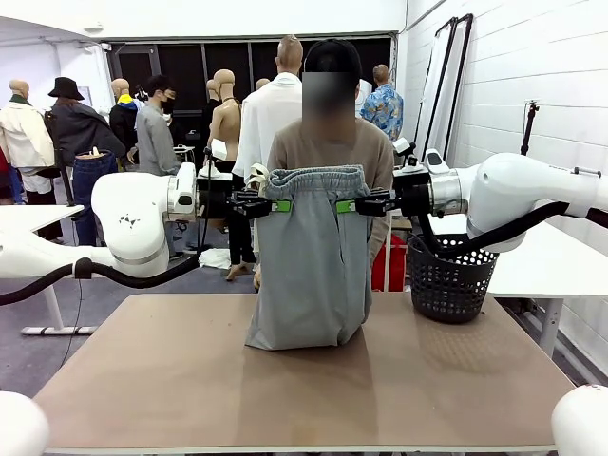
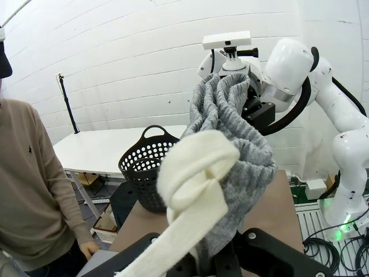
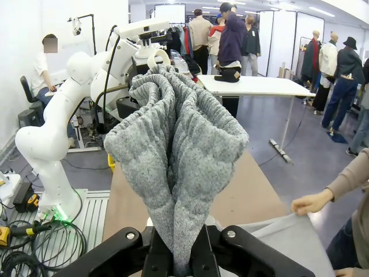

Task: Fold the training pants.
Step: Release the ends of the Training pants and then grab the overlapped ends.

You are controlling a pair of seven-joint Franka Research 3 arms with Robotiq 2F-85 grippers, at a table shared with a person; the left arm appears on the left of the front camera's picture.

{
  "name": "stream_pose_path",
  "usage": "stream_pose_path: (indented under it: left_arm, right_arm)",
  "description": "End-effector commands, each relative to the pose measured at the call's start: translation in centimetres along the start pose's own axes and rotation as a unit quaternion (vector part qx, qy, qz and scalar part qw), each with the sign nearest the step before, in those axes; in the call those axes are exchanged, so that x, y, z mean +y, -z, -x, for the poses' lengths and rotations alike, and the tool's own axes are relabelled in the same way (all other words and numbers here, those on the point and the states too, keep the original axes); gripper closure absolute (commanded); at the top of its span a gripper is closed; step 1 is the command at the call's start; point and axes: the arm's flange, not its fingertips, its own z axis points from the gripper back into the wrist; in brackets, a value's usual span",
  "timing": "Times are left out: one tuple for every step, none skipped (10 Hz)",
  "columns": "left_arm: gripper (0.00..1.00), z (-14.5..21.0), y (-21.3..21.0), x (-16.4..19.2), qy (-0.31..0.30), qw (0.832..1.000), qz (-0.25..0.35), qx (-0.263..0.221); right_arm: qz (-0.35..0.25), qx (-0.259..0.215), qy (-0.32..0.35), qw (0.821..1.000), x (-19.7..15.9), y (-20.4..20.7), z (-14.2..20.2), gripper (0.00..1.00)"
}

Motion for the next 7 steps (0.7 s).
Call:
stream_pose_path:
  left_arm:
    - [1.00,-0.12,0.16,-0.07,-0.003,1.000,0.001,0.003]
    - [1.00,-0.12,0.16,-0.07,-0.003,1.000,0.001,0.003]
    - [1.00,-0.12,0.16,-0.07,-0.003,1.000,0.001,0.003]
    - [1.00,-0.12,0.16,-0.07,-0.003,1.000,0.001,0.003]
    - [1.00,-0.12,0.16,-0.07,-0.003,1.000,0.001,0.003]
    - [1.00,-0.12,0.16,-0.07,-0.003,1.000,0.001,0.003]
    - [1.00,-0.12,0.16,-0.07,-0.003,1.000,0.001,0.003]
  right_arm:
    - [0.000,0.001,-0.001,1.000,0.06,0.07,-0.04,1.00]
    - [0.000,0.001,-0.001,1.000,0.06,0.07,-0.04,1.00]
    - [0.000,0.001,-0.001,1.000,0.06,0.07,-0.04,1.00]
    - [0.000,0.001,-0.001,1.000,0.06,0.07,-0.04,1.00]
    - [0.000,0.001,-0.001,1.000,0.06,0.07,-0.04,1.00]
    - [0.000,0.001,-0.001,1.000,0.06,0.07,-0.04,1.00]
    - [0.000,0.001,-0.001,1.000,0.06,0.07,-0.04,1.00]
